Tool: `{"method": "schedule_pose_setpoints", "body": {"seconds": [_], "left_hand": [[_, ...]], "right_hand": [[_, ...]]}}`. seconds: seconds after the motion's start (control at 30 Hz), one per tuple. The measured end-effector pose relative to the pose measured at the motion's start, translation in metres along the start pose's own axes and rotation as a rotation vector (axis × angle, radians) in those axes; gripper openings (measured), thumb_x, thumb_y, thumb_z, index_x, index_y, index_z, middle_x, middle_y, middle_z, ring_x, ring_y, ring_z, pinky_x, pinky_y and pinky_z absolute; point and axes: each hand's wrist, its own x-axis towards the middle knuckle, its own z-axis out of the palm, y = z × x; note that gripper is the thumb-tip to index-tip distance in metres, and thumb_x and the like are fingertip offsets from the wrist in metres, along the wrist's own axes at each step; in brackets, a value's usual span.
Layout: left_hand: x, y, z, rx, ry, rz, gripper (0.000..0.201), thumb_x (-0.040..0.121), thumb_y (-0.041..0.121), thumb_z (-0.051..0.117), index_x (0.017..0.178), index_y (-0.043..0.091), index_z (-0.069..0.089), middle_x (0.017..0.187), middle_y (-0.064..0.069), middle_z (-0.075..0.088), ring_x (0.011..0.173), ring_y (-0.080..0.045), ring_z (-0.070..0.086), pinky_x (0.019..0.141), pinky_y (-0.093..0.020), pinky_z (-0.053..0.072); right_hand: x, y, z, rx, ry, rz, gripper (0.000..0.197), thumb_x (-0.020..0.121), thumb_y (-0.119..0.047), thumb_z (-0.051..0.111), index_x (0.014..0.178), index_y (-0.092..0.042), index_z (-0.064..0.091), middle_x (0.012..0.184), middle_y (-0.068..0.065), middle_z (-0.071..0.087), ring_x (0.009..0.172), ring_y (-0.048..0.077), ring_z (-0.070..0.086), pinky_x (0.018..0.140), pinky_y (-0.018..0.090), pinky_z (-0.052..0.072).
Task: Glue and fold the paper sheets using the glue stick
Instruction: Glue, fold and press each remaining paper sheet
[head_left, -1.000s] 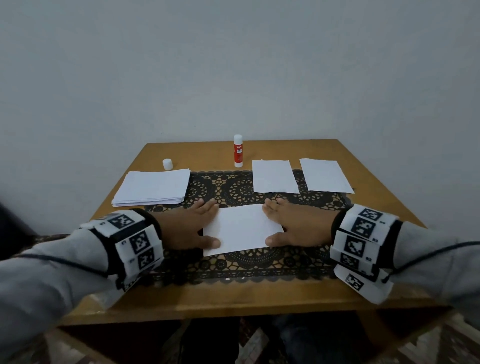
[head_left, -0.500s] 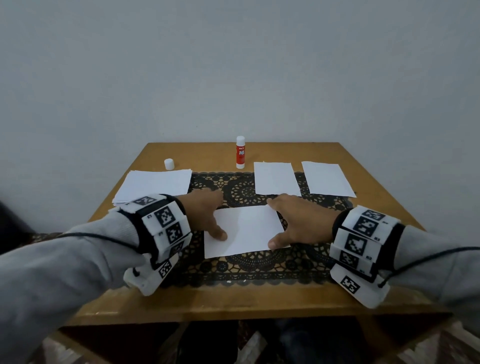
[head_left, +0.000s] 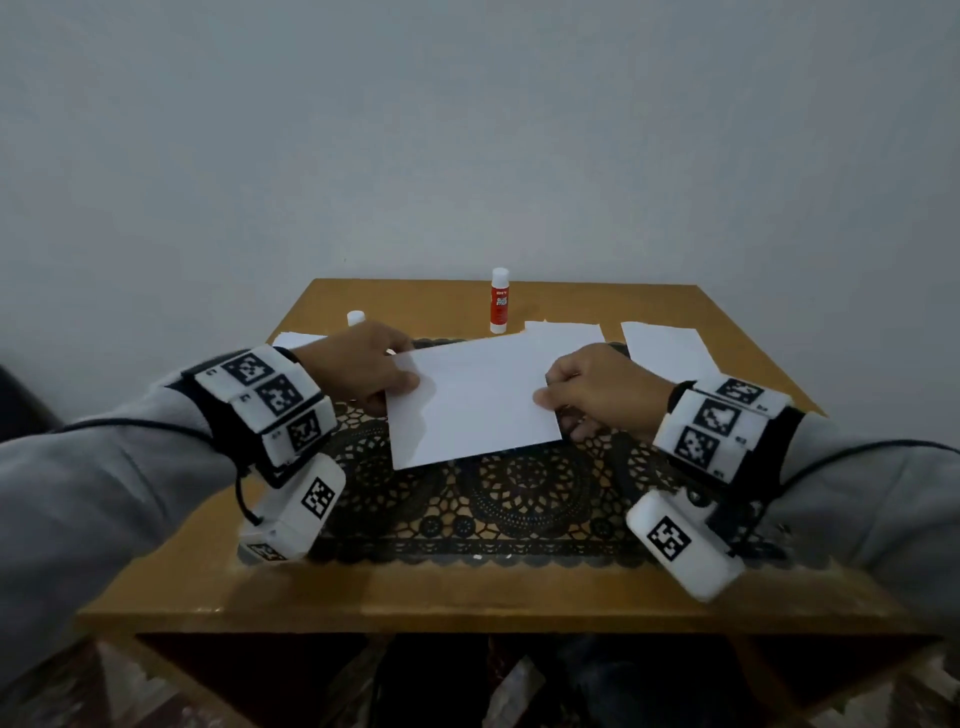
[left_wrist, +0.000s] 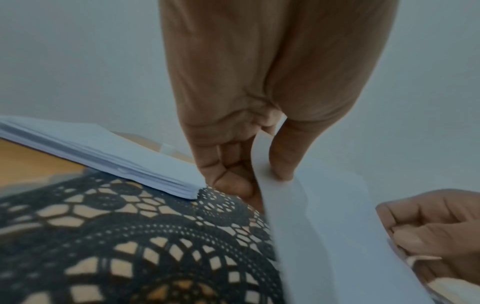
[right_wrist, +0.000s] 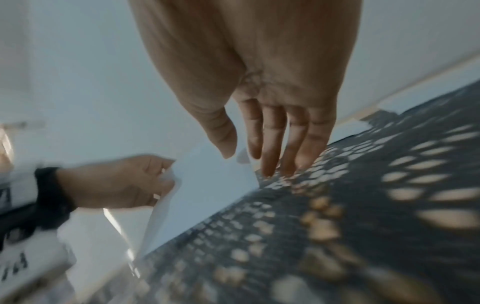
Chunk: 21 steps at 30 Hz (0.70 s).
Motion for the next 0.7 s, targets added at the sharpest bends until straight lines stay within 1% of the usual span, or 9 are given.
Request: {"method": "schedule_pose_setpoints", "body": {"seconds": [0.07, 0.13, 0.23, 0.33, 0.43, 0.5, 0.6, 0.63, 0.7], "left_hand": [[-0.003, -0.008, -0.007, -0.119, 0.065, -0.008, 0.004, 0.090, 0.005, 0.060, 0.093, 0.005, 0.057, 0.102, -0.020, 0.062, 0.091, -0.036, 0.065, 0.080, -0.049, 0.056], [-0.004, -0.015, -0.018, -0.214, 0.175, -0.026, 0.006, 0.090, 0.003, 0.061, 0.095, 0.001, 0.058, 0.100, -0.019, 0.061, 0.088, -0.033, 0.064, 0.078, -0.047, 0.057], [-0.005, -0.033, -0.035, -0.294, 0.223, -0.152, 0.005, 0.092, 0.003, 0.058, 0.090, 0.003, 0.053, 0.084, -0.016, 0.058, 0.067, -0.025, 0.056, 0.065, -0.036, 0.053], [-0.004, -0.051, -0.053, -0.279, 0.220, -0.294, 0.018, 0.089, -0.002, 0.061, 0.084, 0.011, 0.049, 0.074, -0.012, 0.052, 0.056, -0.021, 0.048, 0.056, -0.030, 0.051], [0.005, -0.064, -0.066, -0.180, 0.330, -0.325, 0.029, 0.087, -0.001, 0.065, 0.073, 0.013, 0.044, 0.072, -0.010, 0.048, 0.060, -0.024, 0.049, 0.067, -0.038, 0.053], [0.011, -0.071, -0.072, -0.097, 0.388, -0.325, 0.027, 0.086, 0.001, 0.066, 0.073, 0.012, 0.045, 0.074, -0.012, 0.051, 0.065, -0.026, 0.053, 0.076, -0.042, 0.055], [0.018, -0.079, -0.074, 0.020, 0.405, -0.336, 0.012, 0.086, 0.003, 0.066, 0.091, 0.007, 0.057, 0.077, -0.010, 0.055, 0.062, -0.025, 0.056, 0.050, -0.026, 0.055], [0.020, -0.082, -0.074, 0.061, 0.388, -0.334, 0.009, 0.086, 0.002, 0.066, 0.094, 0.004, 0.061, 0.078, -0.009, 0.057, 0.062, -0.024, 0.057, 0.049, -0.025, 0.055], [0.025, -0.088, -0.073, 0.123, 0.356, -0.329, 0.012, 0.085, 0.001, 0.065, 0.096, -0.001, 0.069, 0.083, -0.013, 0.061, 0.070, -0.028, 0.060, 0.068, -0.034, 0.057]], "right_hand": [[0.007, -0.014, 0.006, 0.157, -0.044, 0.069, 0.023, 0.092, -0.006, 0.062, 0.070, -0.005, 0.054, 0.066, 0.009, 0.054, 0.055, 0.018, 0.052, 0.054, 0.031, 0.052], [0.017, -0.027, 0.015, 0.217, -0.054, 0.119, 0.013, 0.092, -0.005, 0.061, 0.080, -0.004, 0.055, 0.072, 0.011, 0.058, 0.054, 0.018, 0.052, 0.046, 0.026, 0.046], [0.036, -0.046, 0.033, 0.320, -0.046, 0.141, 0.015, 0.092, -0.006, 0.062, 0.080, -0.009, 0.052, 0.064, 0.004, 0.057, 0.050, 0.014, 0.052, 0.047, 0.025, 0.044], [0.057, -0.062, 0.054, 0.347, -0.069, 0.167, 0.009, 0.093, -0.007, 0.061, 0.092, -0.006, 0.051, 0.071, 0.007, 0.055, 0.054, 0.015, 0.053, 0.052, 0.025, 0.045], [0.079, -0.075, 0.070, 0.289, -0.053, 0.172, 0.021, 0.091, -0.009, 0.064, 0.108, -0.001, 0.055, 0.075, 0.012, 0.062, 0.045, 0.014, 0.058, 0.041, 0.024, 0.045], [0.089, -0.085, 0.078, 0.228, -0.055, 0.201, 0.012, 0.093, -0.011, 0.062, 0.091, -0.001, 0.056, 0.070, 0.010, 0.059, 0.044, 0.014, 0.057, 0.036, 0.021, 0.043], [0.101, -0.097, 0.088, 0.174, -0.099, 0.243, 0.033, 0.100, -0.010, 0.046, 0.068, -0.007, 0.044, 0.063, 0.005, 0.045, 0.043, 0.012, 0.049, 0.035, 0.018, 0.041], [0.102, -0.099, 0.091, 0.142, -0.101, 0.240, 0.036, 0.101, -0.008, 0.043, 0.065, -0.007, 0.040, 0.063, 0.006, 0.043, 0.040, 0.011, 0.047, 0.033, 0.016, 0.039], [0.109, -0.101, 0.096, 0.100, -0.110, 0.229, 0.038, 0.101, -0.007, 0.042, 0.063, -0.007, 0.039, 0.064, 0.007, 0.044, 0.044, 0.013, 0.048, 0.033, 0.016, 0.040]]}}
